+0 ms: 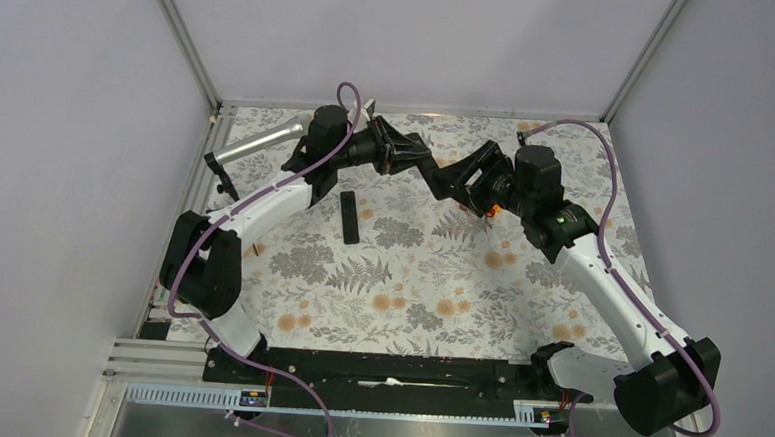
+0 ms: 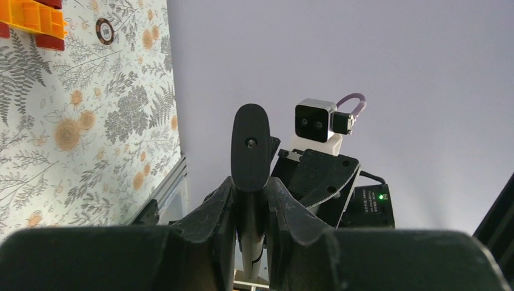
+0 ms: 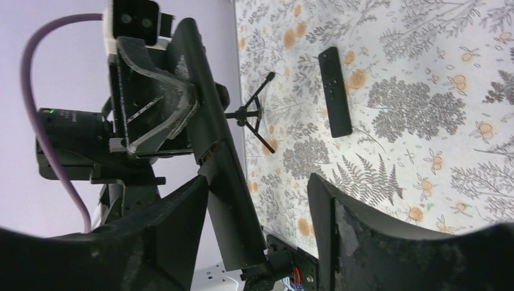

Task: Load the batteries into the remote control
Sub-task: Load the battery cover into the remote control.

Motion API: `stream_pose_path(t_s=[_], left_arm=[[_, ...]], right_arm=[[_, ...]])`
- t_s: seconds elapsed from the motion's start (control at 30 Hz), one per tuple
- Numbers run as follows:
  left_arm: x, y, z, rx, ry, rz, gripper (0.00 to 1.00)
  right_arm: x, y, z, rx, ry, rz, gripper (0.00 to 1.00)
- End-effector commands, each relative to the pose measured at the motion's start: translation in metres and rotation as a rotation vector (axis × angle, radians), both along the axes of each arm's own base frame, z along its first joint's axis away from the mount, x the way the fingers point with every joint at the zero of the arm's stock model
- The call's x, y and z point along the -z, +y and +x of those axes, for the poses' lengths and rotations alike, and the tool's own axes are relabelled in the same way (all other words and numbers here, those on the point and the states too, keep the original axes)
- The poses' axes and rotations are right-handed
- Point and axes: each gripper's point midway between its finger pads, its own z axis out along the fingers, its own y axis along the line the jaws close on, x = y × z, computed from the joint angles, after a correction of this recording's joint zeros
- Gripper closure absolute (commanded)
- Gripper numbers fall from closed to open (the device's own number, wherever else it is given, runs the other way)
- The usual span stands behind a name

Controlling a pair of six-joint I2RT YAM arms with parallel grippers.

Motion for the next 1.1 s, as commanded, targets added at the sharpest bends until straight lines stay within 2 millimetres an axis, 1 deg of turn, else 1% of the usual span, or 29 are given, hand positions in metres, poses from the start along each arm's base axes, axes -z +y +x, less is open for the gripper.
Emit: stream_pose_path(t_s=[0.0,0.13,0.27,0.37,0.53,0.77,0.83,0.87,1.0,1.07], left_arm=[[-0.054,0.008,-0.003,-0.043,-0.075,-0.124,1.00],[-0.061,0.008,-0.003,-0.062,-0.050,-0.152,1.00],[-0.068,0.006,-0.004,-0.081,-0.009,-0.199,1.00],[-0.074,-0.001,-0.005,-0.087,0.018,-0.236,1.00],[-0.085,-0.016,-0.008,-0.078,0.016,-0.264,1.00],[-0.091,-0.025,-0.012,-0.092,0.025,-0.299,1.00],[-0.095,-0.028,-0.014,-0.085,0.024,-0.315,1.00],[-0.097,-0.030,-0.016,-0.082,0.026,-0.325,1.00],[-0.106,-0.027,-0.016,-0.096,0.029,-0.365,1.00],[-0.110,-0.022,-0.012,-0.114,0.032,-0.384,1.00]], right_arm=[[-0.018,0.001,0.012,0.032,-0.052,0.052,0.35],[-0.013,0.002,0.015,0.030,-0.054,0.037,0.42],[-0.009,-0.001,0.021,0.059,-0.072,0.022,0.46],[-0.007,-0.004,0.027,0.088,-0.082,0.017,0.49],[-0.007,-0.006,0.037,0.130,-0.096,0.015,0.58],[-0.007,-0.007,0.042,0.166,-0.103,0.038,0.62],[-0.014,-0.005,0.045,0.170,-0.129,0.060,0.64],[-0.014,-0.005,0.046,0.173,-0.130,0.060,0.66],[-0.012,-0.005,0.044,0.170,-0.137,0.056,0.68],[-0.009,-0.006,0.040,0.166,-0.137,0.052,0.68]])
